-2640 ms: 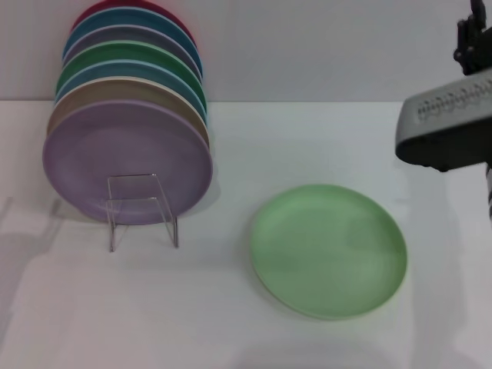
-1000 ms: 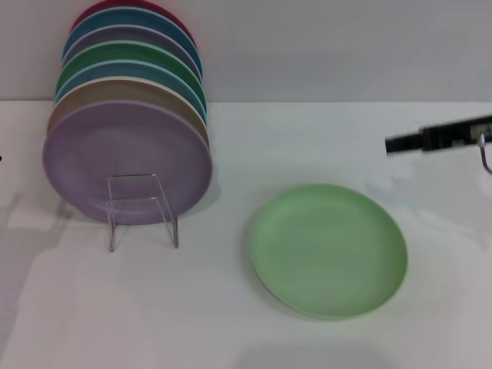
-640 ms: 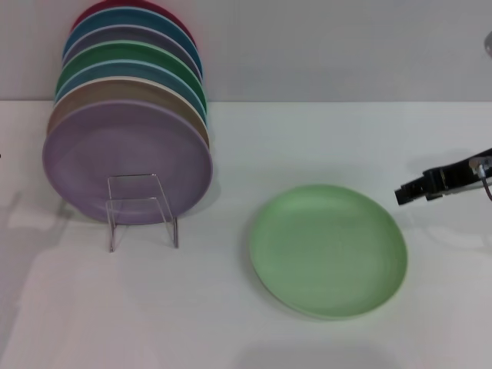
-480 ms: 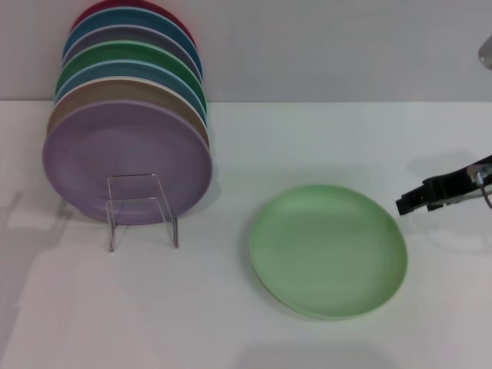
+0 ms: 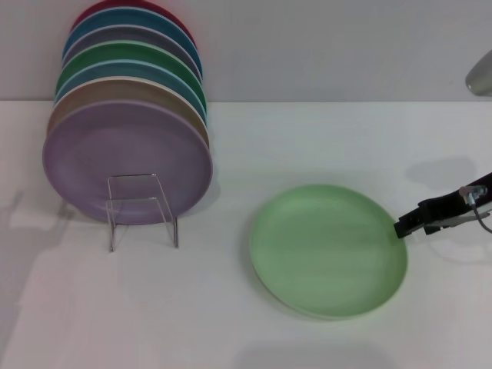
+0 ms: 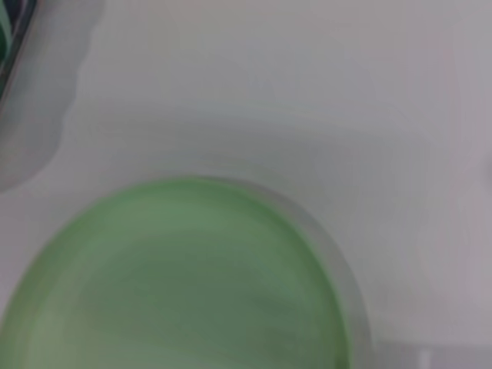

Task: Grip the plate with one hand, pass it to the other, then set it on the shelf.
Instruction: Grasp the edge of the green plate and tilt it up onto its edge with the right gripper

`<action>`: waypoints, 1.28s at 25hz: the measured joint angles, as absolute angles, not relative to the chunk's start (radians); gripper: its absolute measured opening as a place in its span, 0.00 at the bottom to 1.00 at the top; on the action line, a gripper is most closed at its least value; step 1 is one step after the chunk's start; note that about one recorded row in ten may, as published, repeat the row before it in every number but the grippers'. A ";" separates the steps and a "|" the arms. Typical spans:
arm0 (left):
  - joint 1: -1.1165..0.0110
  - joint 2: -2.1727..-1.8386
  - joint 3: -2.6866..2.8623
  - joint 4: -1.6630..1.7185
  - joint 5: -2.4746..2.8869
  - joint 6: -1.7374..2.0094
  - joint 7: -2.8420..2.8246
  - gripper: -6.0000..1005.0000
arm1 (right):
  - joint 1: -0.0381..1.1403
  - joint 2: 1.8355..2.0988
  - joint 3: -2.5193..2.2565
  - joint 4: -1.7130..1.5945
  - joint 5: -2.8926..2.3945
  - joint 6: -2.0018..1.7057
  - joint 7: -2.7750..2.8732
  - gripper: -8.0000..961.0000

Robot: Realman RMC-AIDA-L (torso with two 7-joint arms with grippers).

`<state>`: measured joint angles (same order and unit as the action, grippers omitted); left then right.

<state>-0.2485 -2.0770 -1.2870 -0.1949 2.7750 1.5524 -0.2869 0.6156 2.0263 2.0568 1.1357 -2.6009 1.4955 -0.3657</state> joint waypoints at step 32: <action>-0.251 -2.074 -1.285 -0.190 2.772 1.551 -0.282 0.80 | 0.658 2.035 2.046 0.981 -2.596 1.395 -0.368 0.44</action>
<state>-0.2506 -2.0739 -1.2854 -0.1898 2.7717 1.5510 -0.2824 0.6578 2.0347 2.0463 0.9812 -2.5962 1.3955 -0.3679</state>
